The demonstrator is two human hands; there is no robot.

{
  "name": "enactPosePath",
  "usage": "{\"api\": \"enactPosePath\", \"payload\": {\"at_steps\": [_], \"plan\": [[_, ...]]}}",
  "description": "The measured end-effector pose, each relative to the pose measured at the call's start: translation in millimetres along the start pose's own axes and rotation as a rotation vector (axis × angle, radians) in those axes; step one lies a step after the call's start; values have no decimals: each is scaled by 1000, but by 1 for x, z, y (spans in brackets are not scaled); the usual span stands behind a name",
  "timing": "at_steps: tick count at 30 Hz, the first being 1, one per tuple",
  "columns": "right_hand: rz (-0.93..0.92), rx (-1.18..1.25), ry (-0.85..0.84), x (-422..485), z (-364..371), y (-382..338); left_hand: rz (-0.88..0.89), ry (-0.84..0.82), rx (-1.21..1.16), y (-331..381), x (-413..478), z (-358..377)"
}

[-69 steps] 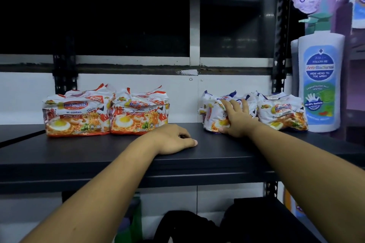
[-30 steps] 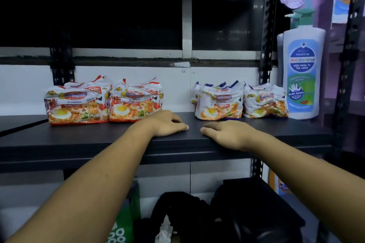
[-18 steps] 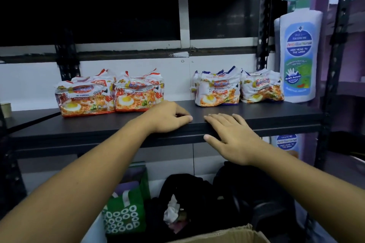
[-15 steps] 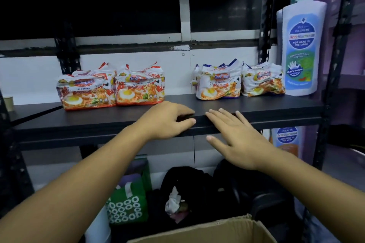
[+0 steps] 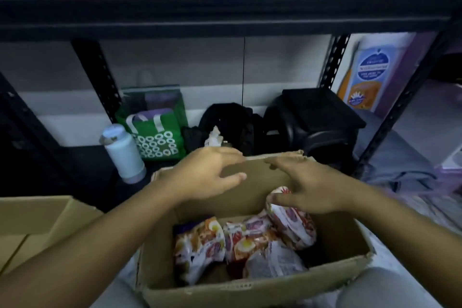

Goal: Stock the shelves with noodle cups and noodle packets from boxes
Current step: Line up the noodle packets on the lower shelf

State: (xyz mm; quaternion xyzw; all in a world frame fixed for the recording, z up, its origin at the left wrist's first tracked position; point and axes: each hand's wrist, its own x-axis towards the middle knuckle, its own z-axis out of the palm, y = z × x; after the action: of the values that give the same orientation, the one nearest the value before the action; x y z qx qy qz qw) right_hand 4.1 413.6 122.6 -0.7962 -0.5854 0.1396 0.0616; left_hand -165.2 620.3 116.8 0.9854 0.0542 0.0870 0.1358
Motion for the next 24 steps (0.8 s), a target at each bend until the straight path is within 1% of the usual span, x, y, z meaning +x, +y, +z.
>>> {"api": "enactPosePath", "payload": {"at_steps": [3,6,9,11,15,17,21,24], "plan": [[58,62,-156,6,41,19,-62,-186,-29,-11,-4,52],[115,56,-262,17,74,33,-137,-348,-28,-22,-2,90],[173,53,-324,35,106,48,-230,-529,17,-43,-1,127],[229,33,-325,50,126,60,-284,-612,54,-56,-3,148],[373,-24,-308,69,162,86,-393,-711,153,-83,-13,179],[385,-25,-321,70,176,96,-455,-745,167,-94,-19,191],[402,41,-377,73,194,106,-581,-847,120,-109,-24,208],[413,6,-373,77,197,104,-651,-884,91,-110,-24,214]]}}
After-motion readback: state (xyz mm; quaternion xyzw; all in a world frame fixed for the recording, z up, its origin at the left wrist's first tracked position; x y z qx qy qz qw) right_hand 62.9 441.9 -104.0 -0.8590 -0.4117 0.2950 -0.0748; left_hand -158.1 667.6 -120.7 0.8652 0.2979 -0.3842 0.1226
